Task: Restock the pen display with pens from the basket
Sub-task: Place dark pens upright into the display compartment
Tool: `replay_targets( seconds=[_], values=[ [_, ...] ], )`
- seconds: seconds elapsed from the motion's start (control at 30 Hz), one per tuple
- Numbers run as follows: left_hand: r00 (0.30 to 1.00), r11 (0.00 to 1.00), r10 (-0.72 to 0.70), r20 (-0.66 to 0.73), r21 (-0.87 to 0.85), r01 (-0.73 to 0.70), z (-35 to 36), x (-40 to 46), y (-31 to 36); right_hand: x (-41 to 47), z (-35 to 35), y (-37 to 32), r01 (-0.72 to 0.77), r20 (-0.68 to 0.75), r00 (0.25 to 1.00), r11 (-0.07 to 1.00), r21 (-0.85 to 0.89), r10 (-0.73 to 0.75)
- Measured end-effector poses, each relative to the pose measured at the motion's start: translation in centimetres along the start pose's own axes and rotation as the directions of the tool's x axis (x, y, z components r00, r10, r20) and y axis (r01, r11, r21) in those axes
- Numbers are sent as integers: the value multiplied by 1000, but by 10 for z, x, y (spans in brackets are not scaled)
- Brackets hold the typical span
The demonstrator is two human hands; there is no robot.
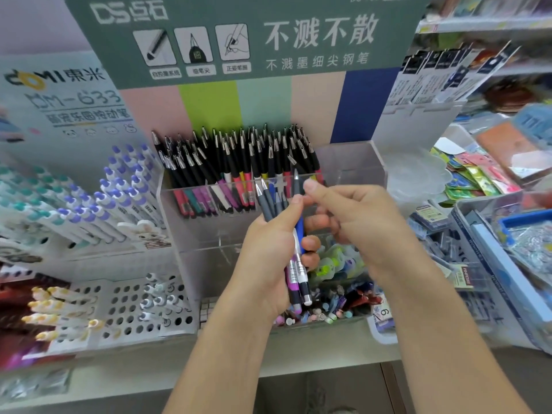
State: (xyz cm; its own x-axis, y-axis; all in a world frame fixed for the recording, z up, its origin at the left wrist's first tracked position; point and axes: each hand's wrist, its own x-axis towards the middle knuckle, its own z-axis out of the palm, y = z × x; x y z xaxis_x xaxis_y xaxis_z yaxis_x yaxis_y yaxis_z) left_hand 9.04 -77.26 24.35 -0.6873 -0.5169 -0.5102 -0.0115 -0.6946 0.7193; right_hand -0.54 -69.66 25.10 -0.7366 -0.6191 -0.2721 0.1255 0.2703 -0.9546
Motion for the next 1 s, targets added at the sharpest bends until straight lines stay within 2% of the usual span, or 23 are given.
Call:
replay_targets(
  seconds=[0.07, 0.13, 0.23, 0.33, 0.43, 0.5, 0.57, 0.63, 0.7, 0.77, 0.87, 0.93, 1.0],
  values=[
    [999, 999, -31, 21, 29, 30, 3, 0, -2, -1, 3, 7, -142, 132, 985, 966, 216, 115],
    [997, 997, -69, 32, 40, 68, 5, 0, -4, 0, 3, 11, -242, 190, 965, 894, 378, 180],
    [992, 993, -117, 49, 1, 117, 7, -2, -6, -3, 3, 17, -265, 193, 961, 856, 445, 197],
    [992, 991, -126, 29, -42, 127, 8, -3, -9, -6, 5, 18, -148, 62, 989, 873, 464, 135],
    [992, 989, -110, -64, -105, 103, 4, -1, -8, -3, 3, 7, 123, -142, 988, 890, 439, -66],
    [985, 986, -105, -139, -140, 85, -1, 1, -5, 3, -5, -6, 362, -286, 920, 861, 357, -269],
    [980, 984, -110, -164, -157, 84, -6, 3, -3, 15, -16, -19, 566, -409, 787, 804, 182, -462],
    [982, 984, -116, -150, -152, 93, -8, 2, -1, 33, -24, -28, 659, -438, 670, 752, -22, -600],
    [985, 985, -119, -126, -137, 102, -8, 1, 0, 54, -25, -31, 660, -388, 612, 715, -231, -689],
    [986, 985, -122, -114, -134, 106, -8, 0, 0, 73, -22, -27, 597, -263, 641, 684, -420, -721],
    [987, 980, -127, -103, -166, 109, -10, -1, 1, 89, -15, -14, 530, -52, 746, 638, -558, -664],
    [988, 976, -120, -94, -194, 100, -12, -1, 3, 93, -12, -10, 505, -42, 777, 662, -555, -628],
    [990, 971, -109, -95, -224, 85, -12, -2, 5, 95, -12, -11, 468, -97, 809, 735, -490, -580]
  ],
)
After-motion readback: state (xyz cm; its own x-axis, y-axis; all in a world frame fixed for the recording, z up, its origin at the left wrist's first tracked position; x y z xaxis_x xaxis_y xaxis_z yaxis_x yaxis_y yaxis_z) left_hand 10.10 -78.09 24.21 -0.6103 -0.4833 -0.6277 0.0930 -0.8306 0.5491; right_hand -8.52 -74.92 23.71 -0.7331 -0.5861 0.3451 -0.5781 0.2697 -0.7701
